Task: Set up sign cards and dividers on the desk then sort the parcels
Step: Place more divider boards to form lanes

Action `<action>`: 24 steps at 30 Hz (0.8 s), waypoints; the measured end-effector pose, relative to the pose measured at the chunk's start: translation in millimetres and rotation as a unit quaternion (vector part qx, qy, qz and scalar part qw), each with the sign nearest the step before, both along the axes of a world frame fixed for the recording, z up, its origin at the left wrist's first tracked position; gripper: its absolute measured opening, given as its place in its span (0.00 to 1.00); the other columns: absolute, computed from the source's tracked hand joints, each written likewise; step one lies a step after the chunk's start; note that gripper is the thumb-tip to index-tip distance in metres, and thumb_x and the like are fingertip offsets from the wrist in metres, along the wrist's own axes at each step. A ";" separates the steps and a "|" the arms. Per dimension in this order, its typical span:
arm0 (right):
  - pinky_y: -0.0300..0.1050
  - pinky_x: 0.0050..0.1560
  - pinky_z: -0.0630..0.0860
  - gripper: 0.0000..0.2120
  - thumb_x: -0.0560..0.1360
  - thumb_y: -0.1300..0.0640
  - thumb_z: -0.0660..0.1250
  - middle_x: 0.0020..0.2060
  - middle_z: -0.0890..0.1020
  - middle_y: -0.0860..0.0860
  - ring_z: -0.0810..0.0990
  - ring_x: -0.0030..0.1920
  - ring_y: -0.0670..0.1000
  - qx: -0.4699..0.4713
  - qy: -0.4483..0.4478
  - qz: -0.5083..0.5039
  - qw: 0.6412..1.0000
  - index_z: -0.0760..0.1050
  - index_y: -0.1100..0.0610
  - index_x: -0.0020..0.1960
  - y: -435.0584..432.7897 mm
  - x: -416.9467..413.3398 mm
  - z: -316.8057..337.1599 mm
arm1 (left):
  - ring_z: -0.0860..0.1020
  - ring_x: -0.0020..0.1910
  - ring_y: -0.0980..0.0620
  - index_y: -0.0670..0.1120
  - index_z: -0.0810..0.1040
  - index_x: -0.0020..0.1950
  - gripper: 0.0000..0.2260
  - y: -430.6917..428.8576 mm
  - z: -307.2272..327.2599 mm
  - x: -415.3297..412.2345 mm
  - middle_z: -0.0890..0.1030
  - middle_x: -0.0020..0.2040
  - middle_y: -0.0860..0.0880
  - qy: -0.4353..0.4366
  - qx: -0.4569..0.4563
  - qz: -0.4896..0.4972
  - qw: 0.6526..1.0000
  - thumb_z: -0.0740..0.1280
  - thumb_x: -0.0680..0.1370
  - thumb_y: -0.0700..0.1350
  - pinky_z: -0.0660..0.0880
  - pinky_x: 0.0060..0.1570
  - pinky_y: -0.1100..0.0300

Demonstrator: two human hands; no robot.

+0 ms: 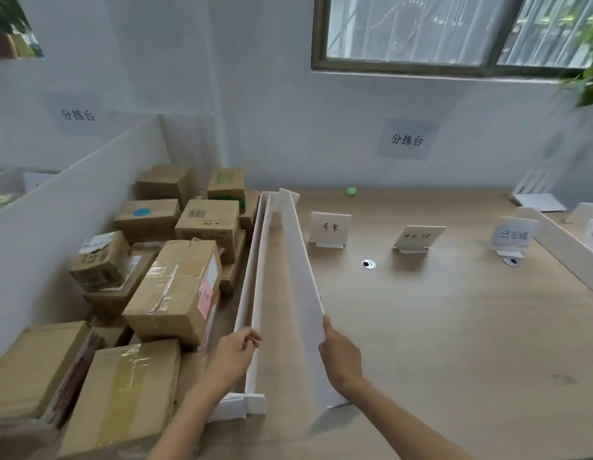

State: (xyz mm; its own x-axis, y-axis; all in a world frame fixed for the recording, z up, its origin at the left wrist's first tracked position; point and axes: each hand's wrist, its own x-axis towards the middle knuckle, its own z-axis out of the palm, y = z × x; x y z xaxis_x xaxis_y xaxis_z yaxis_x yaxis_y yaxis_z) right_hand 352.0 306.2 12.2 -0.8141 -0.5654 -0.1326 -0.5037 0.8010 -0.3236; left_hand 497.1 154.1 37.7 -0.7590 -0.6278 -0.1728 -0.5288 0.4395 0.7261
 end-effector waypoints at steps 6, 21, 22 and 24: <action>0.46 0.36 0.64 0.35 0.72 0.66 0.53 0.38 0.71 0.53 0.69 0.38 0.55 -0.033 0.024 -0.011 0.999 0.50 0.52 0.77 59.2 -6.4 29.8 | 0.77 0.50 0.54 0.48 0.78 0.52 0.11 61.5 30.0 -33.3 0.80 0.48 0.51 0.039 -0.022 -0.035 0.998 0.58 0.79 0.39 0.71 0.48 0.65; 0.44 0.36 0.69 0.30 0.77 0.62 0.55 0.38 0.71 0.52 0.71 0.36 0.53 -0.103 0.151 -0.071 0.981 0.49 0.53 0.77 376.9 -45.4 91.0 | 0.79 0.48 0.51 0.50 0.79 0.46 0.13 339.3 64.3 -133.6 0.82 0.45 0.49 0.107 -0.031 -0.142 0.984 0.58 0.75 0.36 0.73 0.46 0.60; 0.44 0.36 0.68 0.30 0.77 0.62 0.55 0.37 0.71 0.52 0.71 0.36 0.53 -0.097 0.152 -0.076 0.981 0.49 0.53 0.77 394.9 -49.2 93.5 | 0.79 0.48 0.51 0.50 0.79 0.47 0.13 353.2 63.5 -137.3 0.82 0.45 0.49 0.102 -0.032 -0.146 0.983 0.57 0.75 0.36 0.73 0.46 0.60; 0.44 0.36 0.68 0.31 0.77 0.63 0.55 0.37 0.71 0.53 0.72 0.36 0.53 -0.086 0.152 -0.085 0.981 0.50 0.53 0.77 425.6 -57.9 95.9 | 0.79 0.48 0.51 0.50 0.80 0.47 0.13 378.2 62.1 -144.9 0.82 0.45 0.49 0.094 -0.040 -0.156 0.982 0.57 0.75 0.37 0.74 0.48 0.59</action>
State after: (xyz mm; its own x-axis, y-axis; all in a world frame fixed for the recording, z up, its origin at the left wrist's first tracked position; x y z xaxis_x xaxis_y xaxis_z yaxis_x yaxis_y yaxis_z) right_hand 294.1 731.8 108.1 -0.8860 -0.4105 0.2157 -0.4611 0.8288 -0.3170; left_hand 352.2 532.3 99.8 -0.9306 -0.3648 0.0298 -0.2182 0.6184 0.7550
